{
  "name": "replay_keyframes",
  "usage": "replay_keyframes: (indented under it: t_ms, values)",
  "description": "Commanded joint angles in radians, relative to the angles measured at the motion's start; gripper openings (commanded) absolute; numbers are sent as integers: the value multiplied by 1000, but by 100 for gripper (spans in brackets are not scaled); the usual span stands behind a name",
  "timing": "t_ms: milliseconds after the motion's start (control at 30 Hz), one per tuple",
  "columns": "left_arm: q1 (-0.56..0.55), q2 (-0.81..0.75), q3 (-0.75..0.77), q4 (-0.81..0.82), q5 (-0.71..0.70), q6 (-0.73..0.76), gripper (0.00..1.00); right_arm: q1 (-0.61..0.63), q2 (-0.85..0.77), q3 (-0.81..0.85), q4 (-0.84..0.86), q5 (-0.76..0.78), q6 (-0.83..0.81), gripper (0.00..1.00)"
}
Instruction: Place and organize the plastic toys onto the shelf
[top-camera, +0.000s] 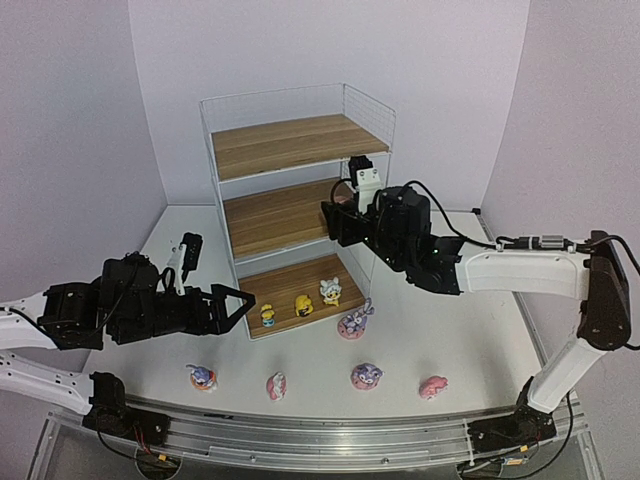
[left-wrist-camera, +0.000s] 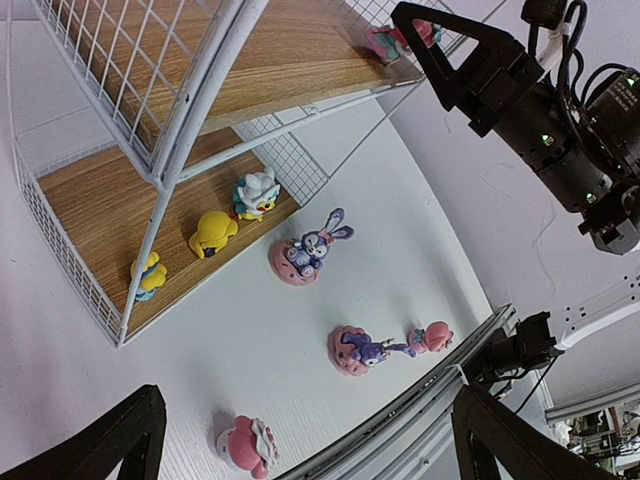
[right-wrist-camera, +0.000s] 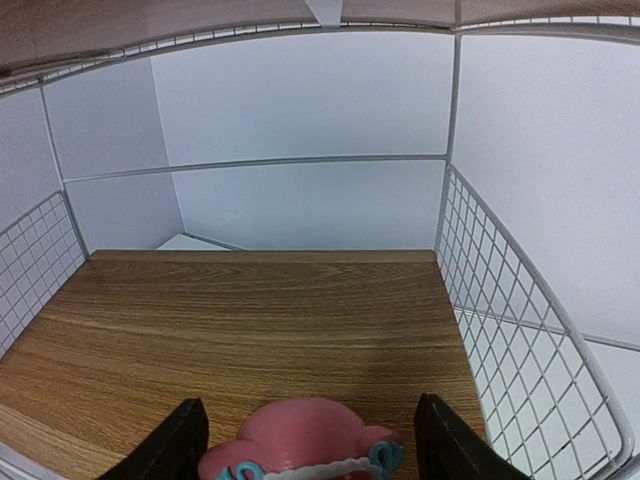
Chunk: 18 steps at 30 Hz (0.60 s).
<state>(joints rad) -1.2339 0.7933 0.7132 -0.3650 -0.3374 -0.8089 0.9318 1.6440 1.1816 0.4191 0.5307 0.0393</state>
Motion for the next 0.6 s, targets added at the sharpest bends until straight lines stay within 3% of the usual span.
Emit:
replay_keyframes:
  t_ms: [0, 567]
  values:
    - [2, -20, 9, 15, -20, 10, 100, -4, 17, -13, 17, 34, 20, 73]
    - [2, -25, 11, 8, -22, 13, 100, -3, 10, -3, 16, -35, 16, 83]
